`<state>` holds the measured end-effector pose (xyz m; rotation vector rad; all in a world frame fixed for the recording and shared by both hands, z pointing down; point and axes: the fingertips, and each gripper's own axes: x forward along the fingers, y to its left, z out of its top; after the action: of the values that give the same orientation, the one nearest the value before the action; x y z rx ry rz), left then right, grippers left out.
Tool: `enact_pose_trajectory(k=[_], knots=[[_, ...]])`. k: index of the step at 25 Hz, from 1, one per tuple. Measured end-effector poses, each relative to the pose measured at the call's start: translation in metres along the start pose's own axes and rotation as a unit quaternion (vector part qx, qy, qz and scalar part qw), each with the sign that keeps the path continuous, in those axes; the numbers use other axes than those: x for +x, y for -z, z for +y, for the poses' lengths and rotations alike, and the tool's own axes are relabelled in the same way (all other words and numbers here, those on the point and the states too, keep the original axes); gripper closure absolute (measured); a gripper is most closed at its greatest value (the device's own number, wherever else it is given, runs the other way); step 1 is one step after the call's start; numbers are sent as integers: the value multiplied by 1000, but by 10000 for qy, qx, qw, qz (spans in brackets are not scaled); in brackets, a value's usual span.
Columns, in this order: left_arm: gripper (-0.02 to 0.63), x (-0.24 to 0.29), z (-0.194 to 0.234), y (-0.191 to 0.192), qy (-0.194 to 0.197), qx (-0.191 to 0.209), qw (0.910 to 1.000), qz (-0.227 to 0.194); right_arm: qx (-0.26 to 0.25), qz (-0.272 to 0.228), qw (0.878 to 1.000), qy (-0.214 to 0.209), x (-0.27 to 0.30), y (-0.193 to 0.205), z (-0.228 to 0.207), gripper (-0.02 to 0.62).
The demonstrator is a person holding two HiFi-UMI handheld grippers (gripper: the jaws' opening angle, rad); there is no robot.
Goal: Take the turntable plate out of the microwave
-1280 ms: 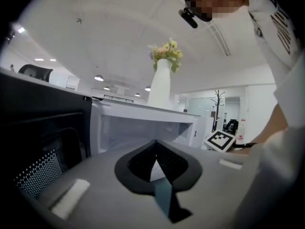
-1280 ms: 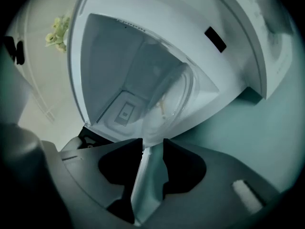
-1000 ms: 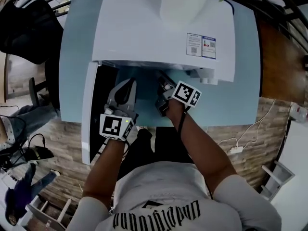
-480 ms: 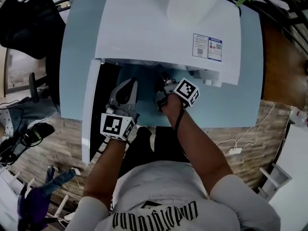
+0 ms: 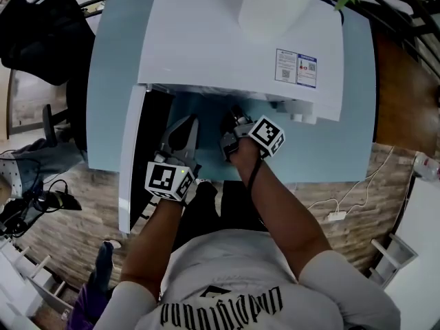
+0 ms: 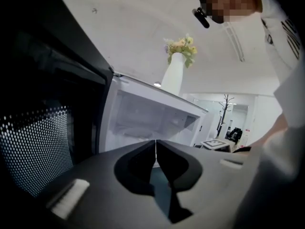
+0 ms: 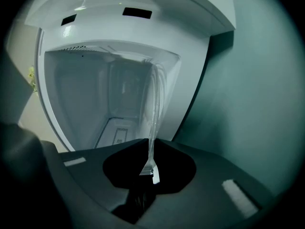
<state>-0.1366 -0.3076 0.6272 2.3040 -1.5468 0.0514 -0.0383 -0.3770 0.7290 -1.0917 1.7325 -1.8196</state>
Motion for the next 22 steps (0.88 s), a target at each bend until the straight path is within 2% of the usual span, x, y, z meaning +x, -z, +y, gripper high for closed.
enact_pose_trajectory(k=[6, 9, 11, 13, 16, 18, 22], knots=[[554, 3, -3, 16, 225, -607, 9978, 132, 30, -12, 10000, -8, -11, -1, -2, 560], [520, 6, -6, 26, 321, -1091, 9933, 222, 71, 1, 10000, 15, -20, 4, -3, 562], [500, 9, -6, 34, 328, -1553, 9870, 260, 97, 17, 9999, 38, -27, 7, -4, 565], [470, 11, -3, 47, 295, -2237, 9737, 305, 100, 46, 9999, 57, -33, 9, -6, 565], [416, 14, 5, 69, 169, -3265, 9444, 363, 88, 82, 9999, 80, -41, 10, -7, 565], [402, 15, 9, 80, 107, -3656, 9300, 379, 91, 113, 9998, 112, -48, 11, -8, 565], [380, 21, 15, 93, 39, -4153, 9090, 347, 73, 203, 9997, 112, -58, 16, -9, 566]])
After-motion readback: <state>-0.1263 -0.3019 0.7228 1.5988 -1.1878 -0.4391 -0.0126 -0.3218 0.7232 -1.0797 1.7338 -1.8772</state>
